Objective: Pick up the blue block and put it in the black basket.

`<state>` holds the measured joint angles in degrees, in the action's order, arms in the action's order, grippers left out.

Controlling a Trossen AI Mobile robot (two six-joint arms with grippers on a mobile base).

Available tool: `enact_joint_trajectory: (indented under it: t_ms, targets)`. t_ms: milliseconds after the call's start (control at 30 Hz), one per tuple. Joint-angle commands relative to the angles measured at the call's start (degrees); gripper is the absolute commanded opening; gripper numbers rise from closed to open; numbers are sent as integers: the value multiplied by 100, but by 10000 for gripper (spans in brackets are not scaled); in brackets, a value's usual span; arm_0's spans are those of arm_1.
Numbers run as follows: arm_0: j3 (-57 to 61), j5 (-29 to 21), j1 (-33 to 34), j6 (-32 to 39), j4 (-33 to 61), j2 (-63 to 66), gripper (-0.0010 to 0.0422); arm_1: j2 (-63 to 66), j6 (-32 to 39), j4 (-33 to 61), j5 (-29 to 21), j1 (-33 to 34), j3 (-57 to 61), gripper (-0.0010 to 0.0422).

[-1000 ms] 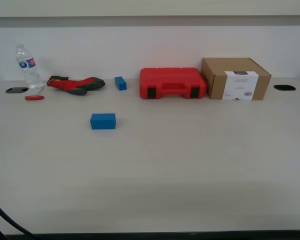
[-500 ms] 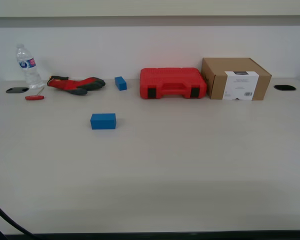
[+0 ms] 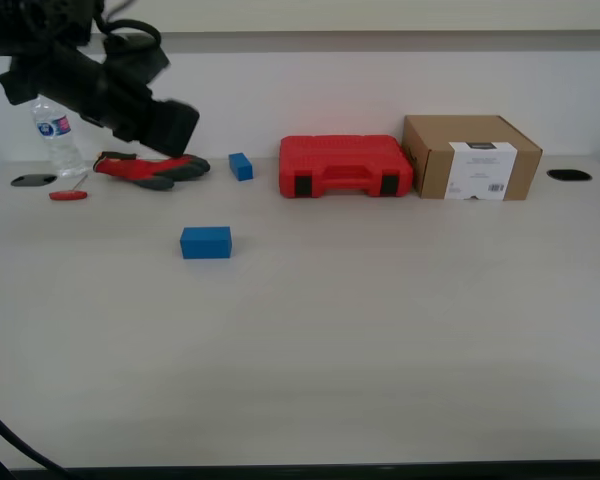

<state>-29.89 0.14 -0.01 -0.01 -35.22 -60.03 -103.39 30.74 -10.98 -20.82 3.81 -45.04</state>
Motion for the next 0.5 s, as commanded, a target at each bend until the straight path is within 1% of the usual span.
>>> enact_joint_trajectory:
  t_ms: [33,67,100,200,267,333,400,500]
  targets:
    - [-7,0,0,0,-20,-2,0,-511,1384,979,737,197,-651,0]
    - [-7,0,0,0,-15,-2,0,-702,1749,1191,916,243,-887,0]
    - [-7,0,2,0,-15,-2,0,-868,1926,1314,988,267,-1123,0]
    - [-7,0,2,0,-15,-2,0,-1329,1845,1751,973,273,-1845,0]
    - [-7,0,0,0,-15,-2,0,-1670,1882,2435,1029,273,-2461,2]
    - [-7,0,0,0,-17,-2,0,-2028,1921,3169,1207,273,-3042,12]
    - [-7,0,2,0,-15,-2,0,-2413,1862,3635,1246,293,-3574,37]
    - [-7,0,0,0,-17,-2,0,-2887,1937,3976,1246,404,-4087,107]
